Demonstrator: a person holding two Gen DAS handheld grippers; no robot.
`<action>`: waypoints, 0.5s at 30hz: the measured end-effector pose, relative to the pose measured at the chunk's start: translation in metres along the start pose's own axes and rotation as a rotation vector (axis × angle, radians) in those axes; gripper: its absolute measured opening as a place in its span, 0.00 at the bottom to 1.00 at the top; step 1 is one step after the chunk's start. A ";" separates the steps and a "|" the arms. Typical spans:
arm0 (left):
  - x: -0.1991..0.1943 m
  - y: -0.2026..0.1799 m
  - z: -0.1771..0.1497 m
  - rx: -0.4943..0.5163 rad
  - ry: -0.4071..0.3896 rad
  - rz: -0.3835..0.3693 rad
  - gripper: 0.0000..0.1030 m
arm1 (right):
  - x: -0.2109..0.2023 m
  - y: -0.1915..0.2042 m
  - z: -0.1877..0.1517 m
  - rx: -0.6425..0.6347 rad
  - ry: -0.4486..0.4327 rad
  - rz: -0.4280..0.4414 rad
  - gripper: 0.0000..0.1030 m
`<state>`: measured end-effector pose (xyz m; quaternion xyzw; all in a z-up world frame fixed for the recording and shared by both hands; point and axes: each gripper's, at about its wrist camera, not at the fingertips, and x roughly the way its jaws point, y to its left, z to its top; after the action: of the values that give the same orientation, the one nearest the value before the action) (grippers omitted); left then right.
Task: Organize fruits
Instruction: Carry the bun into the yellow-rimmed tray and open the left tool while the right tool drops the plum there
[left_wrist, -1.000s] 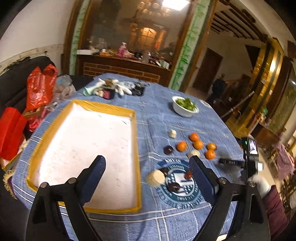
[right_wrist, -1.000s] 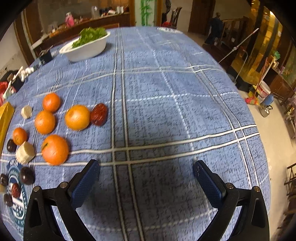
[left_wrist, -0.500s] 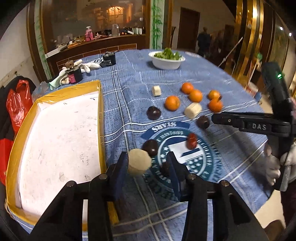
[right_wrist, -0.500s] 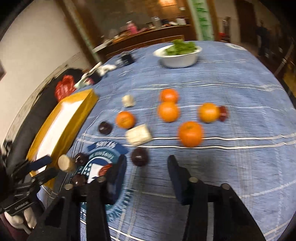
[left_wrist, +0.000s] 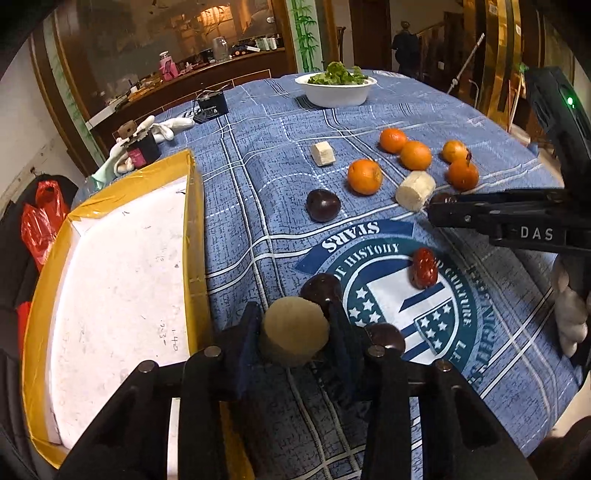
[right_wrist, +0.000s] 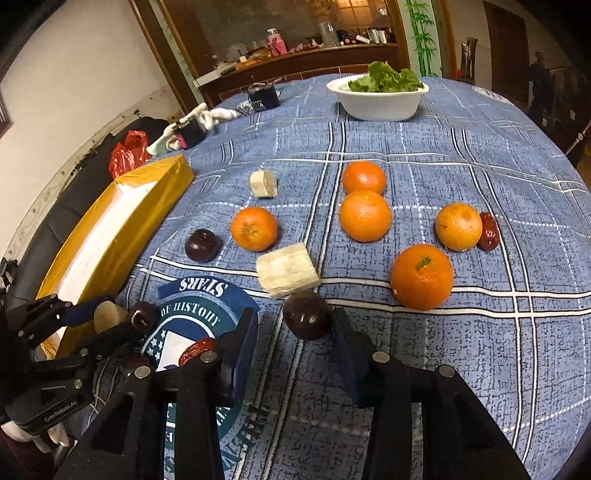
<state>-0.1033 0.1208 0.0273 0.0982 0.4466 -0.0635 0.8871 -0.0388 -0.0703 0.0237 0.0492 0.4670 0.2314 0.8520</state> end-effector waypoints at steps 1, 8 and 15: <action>-0.001 0.002 0.000 -0.013 -0.004 -0.006 0.35 | 0.001 0.000 0.000 0.002 -0.001 0.000 0.40; -0.026 0.020 0.003 -0.130 -0.088 -0.110 0.35 | -0.005 0.002 -0.002 0.025 -0.013 -0.004 0.25; -0.059 0.075 -0.004 -0.289 -0.172 -0.108 0.35 | -0.029 0.058 0.004 -0.066 -0.047 0.095 0.26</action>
<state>-0.1263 0.1961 0.0813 -0.0605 0.3782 -0.0545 0.9221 -0.0687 -0.0312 0.0654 0.0486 0.4362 0.2854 0.8520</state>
